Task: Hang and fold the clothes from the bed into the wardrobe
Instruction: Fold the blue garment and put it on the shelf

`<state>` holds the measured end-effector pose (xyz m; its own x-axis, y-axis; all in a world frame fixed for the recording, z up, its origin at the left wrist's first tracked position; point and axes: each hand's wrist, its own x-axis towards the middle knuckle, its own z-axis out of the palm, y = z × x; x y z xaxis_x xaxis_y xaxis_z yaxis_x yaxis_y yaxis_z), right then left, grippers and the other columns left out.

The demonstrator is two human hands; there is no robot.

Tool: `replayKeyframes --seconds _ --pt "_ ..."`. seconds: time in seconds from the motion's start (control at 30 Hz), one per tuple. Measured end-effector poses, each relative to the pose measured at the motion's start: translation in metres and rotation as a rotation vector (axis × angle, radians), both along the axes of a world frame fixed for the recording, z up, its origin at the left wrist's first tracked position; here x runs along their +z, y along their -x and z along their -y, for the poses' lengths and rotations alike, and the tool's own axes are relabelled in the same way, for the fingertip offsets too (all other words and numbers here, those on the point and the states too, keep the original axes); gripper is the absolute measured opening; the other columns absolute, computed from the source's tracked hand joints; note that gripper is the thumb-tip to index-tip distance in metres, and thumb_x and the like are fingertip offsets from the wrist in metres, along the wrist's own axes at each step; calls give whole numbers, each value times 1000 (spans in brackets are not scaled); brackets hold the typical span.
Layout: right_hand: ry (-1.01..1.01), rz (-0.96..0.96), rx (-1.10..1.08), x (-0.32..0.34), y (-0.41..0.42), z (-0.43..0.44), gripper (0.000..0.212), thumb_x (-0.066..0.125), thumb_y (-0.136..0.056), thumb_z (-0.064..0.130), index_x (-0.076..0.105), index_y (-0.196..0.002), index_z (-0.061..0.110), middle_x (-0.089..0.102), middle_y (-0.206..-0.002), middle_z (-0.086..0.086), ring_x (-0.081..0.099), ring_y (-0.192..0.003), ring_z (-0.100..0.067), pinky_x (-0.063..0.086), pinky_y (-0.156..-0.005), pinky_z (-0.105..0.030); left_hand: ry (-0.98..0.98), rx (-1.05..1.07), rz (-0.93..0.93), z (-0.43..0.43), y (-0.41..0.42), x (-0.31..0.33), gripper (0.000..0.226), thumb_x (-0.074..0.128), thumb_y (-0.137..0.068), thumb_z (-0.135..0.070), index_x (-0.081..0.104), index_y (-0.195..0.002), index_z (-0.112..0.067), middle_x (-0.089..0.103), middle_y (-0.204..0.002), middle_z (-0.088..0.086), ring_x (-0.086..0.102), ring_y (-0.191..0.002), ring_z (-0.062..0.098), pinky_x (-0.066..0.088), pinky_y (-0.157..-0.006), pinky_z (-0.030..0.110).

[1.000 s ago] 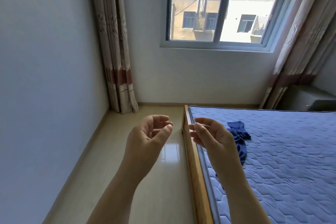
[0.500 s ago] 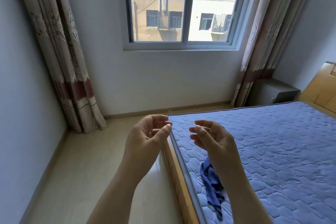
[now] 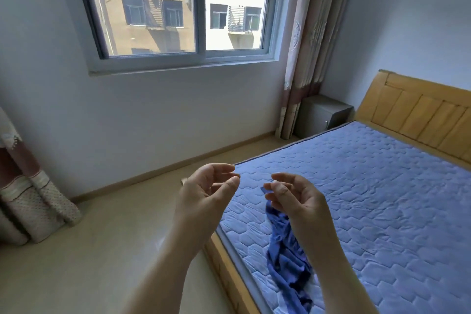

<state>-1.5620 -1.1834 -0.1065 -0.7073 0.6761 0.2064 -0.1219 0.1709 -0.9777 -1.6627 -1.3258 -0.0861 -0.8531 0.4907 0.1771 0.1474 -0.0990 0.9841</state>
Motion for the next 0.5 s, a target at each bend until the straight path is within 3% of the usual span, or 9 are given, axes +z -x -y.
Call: replayKeyframes --seconds 0.13,0.5 --pt "-20 8 -65 -8 39 -42 13 63 -92 20 66 -104 19 75 -93 -1 72 -87 -15 57 -80 -28 14 -60 -12 -49 44 -6 14 68 -87 -10 69 -99 -17 75 -95 5 68 -91 27 55 -75 27" --pt "41 13 -173 -22 112 -166 8 62 -93 18 67 -100 20 75 -92 -3 71 -84 -14 58 -76 -26 84 -173 -10 -179 130 -13 13 67 -87 -9 69 -98 -17 74 -94 4 69 -90 27 54 -75 27"
